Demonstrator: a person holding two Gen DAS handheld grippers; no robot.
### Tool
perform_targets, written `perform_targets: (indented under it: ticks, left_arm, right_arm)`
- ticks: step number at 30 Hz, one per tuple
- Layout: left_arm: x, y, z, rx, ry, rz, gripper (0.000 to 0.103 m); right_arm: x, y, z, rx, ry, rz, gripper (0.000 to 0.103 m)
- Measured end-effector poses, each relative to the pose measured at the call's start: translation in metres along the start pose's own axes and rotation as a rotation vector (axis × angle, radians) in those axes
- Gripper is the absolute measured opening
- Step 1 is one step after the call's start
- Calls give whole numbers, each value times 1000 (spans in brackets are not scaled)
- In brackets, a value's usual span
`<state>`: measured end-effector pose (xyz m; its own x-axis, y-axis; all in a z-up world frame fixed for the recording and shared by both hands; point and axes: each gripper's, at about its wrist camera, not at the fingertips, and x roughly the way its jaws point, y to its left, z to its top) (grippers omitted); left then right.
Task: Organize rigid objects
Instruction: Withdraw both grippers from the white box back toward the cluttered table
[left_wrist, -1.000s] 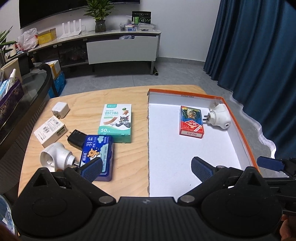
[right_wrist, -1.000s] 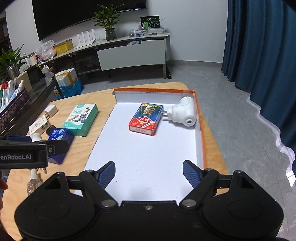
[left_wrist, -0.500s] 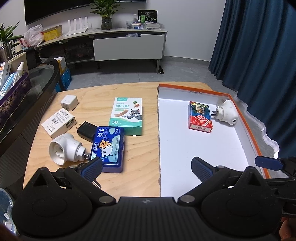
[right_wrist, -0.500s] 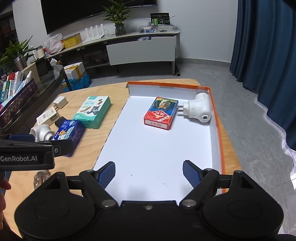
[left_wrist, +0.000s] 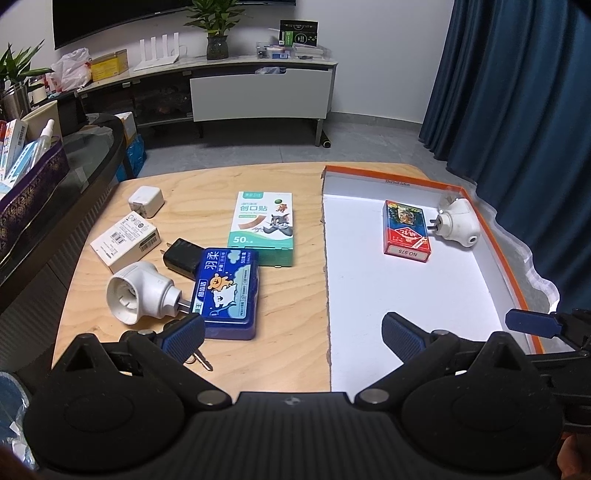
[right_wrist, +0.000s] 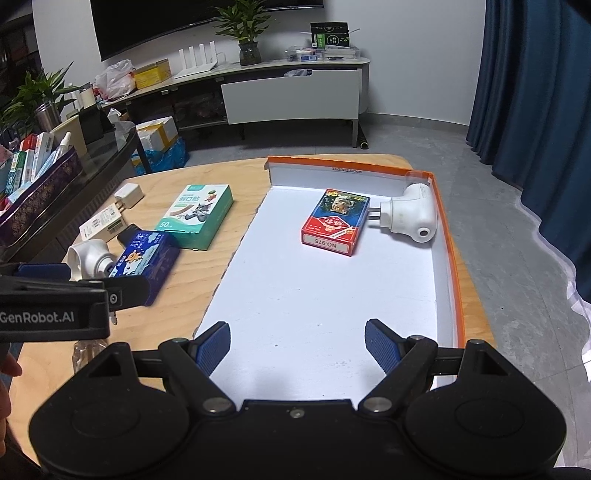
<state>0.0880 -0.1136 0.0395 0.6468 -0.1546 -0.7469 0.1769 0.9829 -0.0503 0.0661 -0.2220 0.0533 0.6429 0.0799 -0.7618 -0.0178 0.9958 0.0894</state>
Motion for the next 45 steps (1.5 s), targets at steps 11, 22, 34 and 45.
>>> perform_targets:
  ticks: [11,22,34,45]
  left_arm:
    - [0,14,-3,-26,10,21,103]
    - [-1,24,-6,-48,13,26,103]
    - [-1,49,-25,-105,45,59,103]
    - [1,69,-53,-169,61,91,103]
  right_arm:
    - [4,8,1,-16,12,16,95]
    - [7,18,1,-41,25,28,95]
    - [10,28,-2,-62,34,49,95]
    - [14,32,-6,-64,43,76,95]
